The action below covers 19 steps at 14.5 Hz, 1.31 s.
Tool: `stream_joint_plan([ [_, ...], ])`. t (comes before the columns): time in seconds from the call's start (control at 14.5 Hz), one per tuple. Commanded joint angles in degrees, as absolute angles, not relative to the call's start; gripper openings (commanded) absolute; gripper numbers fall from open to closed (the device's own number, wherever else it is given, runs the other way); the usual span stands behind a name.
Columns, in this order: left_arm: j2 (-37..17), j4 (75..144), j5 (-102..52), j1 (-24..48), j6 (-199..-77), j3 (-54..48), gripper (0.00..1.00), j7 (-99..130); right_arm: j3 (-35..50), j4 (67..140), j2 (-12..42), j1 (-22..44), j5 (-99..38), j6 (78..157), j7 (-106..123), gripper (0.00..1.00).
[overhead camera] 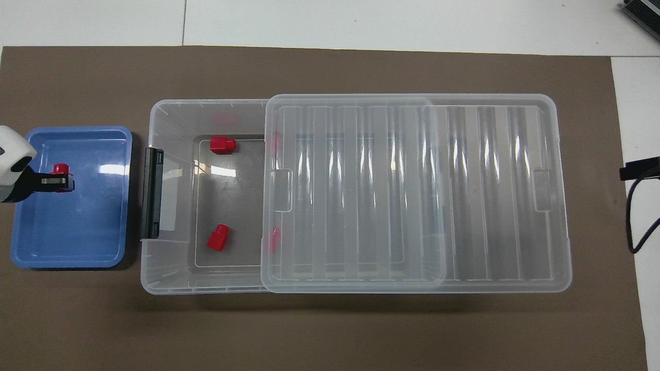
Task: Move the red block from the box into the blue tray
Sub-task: 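Lower the red block into the blue tray with the left gripper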
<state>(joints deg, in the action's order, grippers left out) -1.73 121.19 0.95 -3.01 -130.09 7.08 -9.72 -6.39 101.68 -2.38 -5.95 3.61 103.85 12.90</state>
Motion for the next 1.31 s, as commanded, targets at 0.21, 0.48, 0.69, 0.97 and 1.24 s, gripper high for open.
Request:
stream_joint_plan([
  [0.21, -4.48, 123.66, 0.35, -2.90, -136.23, 7.12, 0.00, -9.58, -5.71, 107.13, -0.27, -7.73, 4.13, 112.75, 18.54, 0.00],
  [0.48, -5.97, 126.64, 0.26, -2.90, -141.58, 7.12, 0.00, -9.49, -5.63, 107.93, 2.37, -7.82, 2.21, 115.49, 19.42, 0.00],
  [0.69, -8.52, 126.65, 0.26, -2.81, -144.22, 7.12, 0.00, -9.23, -5.63, 108.46, 3.34, -7.30, -2.27, 115.84, 23.20, 0.00],
  [0.97, -11.77, 126.65, 0.35, -2.81, -147.21, 7.12, 0.00, -8.96, -5.19, 110.21, 4.04, -6.68, -3.16, 118.39, 23.55, 0.00],
  [1.24, -13.62, 126.65, 0.26, -2.90, -149.23, 7.12, 0.00, -9.05, -5.01, 110.57, 4.31, -5.45, -4.57, 118.74, 23.21, 0.00],
])
